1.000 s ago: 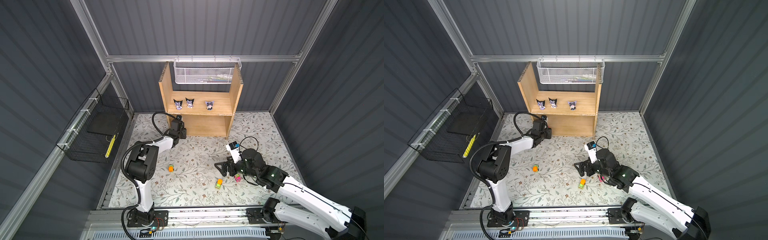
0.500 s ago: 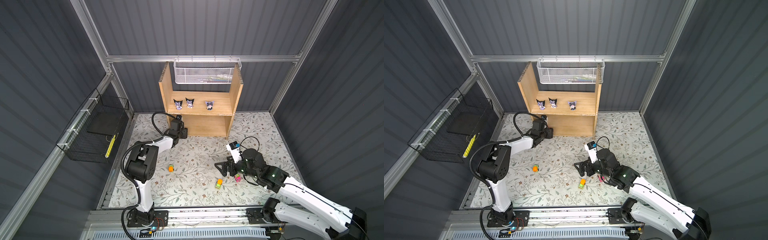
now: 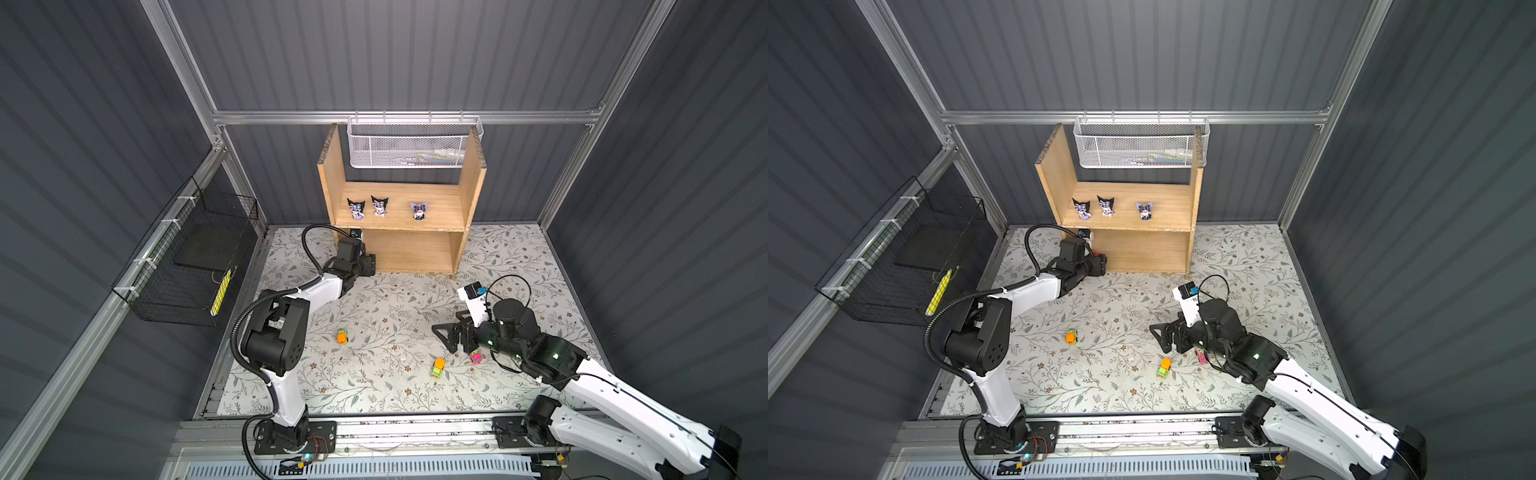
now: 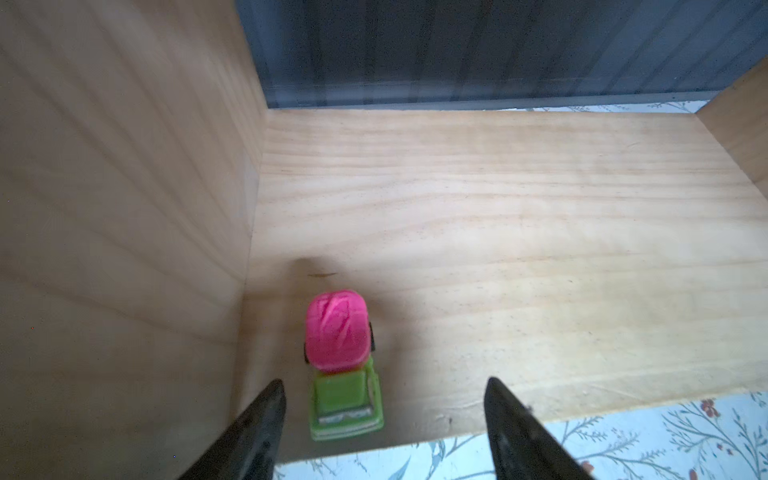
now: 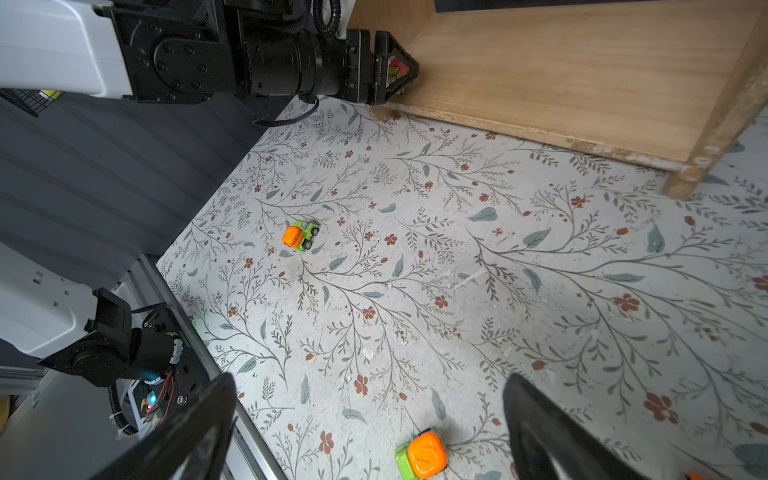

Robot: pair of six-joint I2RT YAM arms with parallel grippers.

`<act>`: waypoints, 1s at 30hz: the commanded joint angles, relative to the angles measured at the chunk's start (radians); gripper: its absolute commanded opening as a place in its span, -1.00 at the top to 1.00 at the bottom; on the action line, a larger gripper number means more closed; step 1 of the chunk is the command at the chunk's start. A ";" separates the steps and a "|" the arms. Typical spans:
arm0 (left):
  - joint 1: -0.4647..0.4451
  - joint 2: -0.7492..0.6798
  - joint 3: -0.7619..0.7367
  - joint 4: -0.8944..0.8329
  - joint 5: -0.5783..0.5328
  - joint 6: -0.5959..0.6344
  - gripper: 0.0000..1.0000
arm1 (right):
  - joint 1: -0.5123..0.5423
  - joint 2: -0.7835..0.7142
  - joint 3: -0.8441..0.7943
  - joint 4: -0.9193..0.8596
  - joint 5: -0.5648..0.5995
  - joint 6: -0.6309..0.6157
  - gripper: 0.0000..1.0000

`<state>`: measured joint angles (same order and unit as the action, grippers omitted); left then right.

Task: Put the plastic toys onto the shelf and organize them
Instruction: 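Lower the pink-topped car onto the lower shelf and open the left gripper, then withdraw the left gripper from the shelf over the orange-topped green car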

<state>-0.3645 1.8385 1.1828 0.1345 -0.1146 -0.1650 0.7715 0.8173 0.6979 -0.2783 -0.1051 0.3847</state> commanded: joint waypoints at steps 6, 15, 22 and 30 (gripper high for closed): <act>-0.030 -0.126 -0.106 -0.028 0.004 -0.037 -0.52 | -0.003 -0.050 0.003 -0.042 0.019 0.017 -0.97; -0.141 -0.343 -0.271 -0.133 -0.124 -0.070 -0.52 | -0.003 -0.110 0.069 -0.199 0.114 -0.030 -0.98; -0.191 -0.616 -0.454 -0.265 -0.217 -0.216 -0.54 | 0.026 -0.098 0.051 -0.173 0.109 0.025 -0.98; -0.234 -0.971 -0.694 -0.446 -0.238 -0.416 -0.54 | 0.132 -0.030 0.068 -0.128 0.165 0.053 -0.98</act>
<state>-0.5877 0.9401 0.5518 -0.2001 -0.3332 -0.4679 0.8780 0.7715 0.7391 -0.4324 0.0250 0.4133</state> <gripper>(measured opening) 0.773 0.989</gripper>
